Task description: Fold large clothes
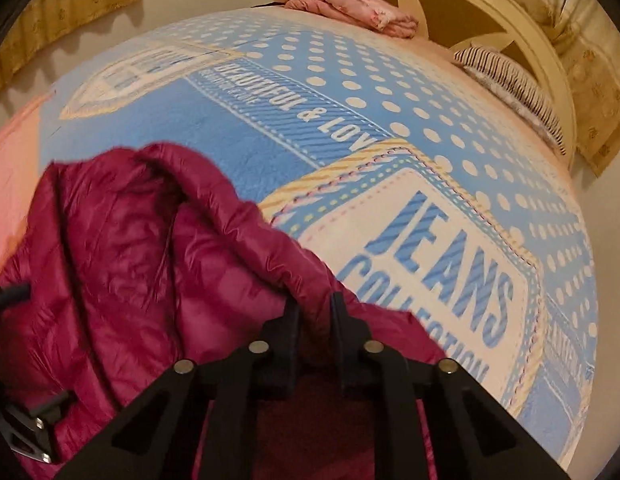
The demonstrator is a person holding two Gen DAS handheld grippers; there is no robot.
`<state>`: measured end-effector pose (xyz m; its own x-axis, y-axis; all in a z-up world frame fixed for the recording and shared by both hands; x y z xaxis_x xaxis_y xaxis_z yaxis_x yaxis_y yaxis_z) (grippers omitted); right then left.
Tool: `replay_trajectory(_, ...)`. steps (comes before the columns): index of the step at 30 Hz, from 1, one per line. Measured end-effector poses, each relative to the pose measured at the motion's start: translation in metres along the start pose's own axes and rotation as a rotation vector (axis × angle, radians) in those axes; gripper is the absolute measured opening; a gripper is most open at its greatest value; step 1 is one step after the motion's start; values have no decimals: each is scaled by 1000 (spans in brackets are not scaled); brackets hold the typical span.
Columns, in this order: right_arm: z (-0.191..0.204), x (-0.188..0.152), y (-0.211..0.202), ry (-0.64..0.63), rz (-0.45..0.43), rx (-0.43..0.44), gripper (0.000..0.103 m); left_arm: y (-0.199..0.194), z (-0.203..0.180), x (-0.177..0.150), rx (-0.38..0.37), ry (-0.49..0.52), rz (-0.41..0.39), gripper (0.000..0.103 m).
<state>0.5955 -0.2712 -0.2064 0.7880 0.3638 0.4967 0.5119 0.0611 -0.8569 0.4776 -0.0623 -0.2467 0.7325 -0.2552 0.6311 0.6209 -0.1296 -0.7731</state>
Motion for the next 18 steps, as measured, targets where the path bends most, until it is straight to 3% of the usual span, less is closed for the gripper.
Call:
replay_trajectory(9,-1,-38,12,46,-92,-72,10,-16,10,5,-28,-52,-24,103)
replay_trajectory(14,2,-49,15,46,-182,-75,10,-63,43,62,43,-60,-168,103)
replay_trajectory(18,3,-49,15,44,-203,-79,10,-46,94,129,122,-98,-184,103)
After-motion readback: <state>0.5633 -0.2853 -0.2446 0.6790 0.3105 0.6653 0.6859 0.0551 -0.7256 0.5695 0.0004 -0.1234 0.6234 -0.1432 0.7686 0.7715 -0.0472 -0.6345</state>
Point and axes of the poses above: each gripper's, at about its wrist camera, not at the fingertips, and y roughly the way its jaws point, z to its left, x to its top, the point moved 9 cm from there along y, roughly the way its jaws point, and after that the axes turned 6 degrees about y, right-handed, at the moved point
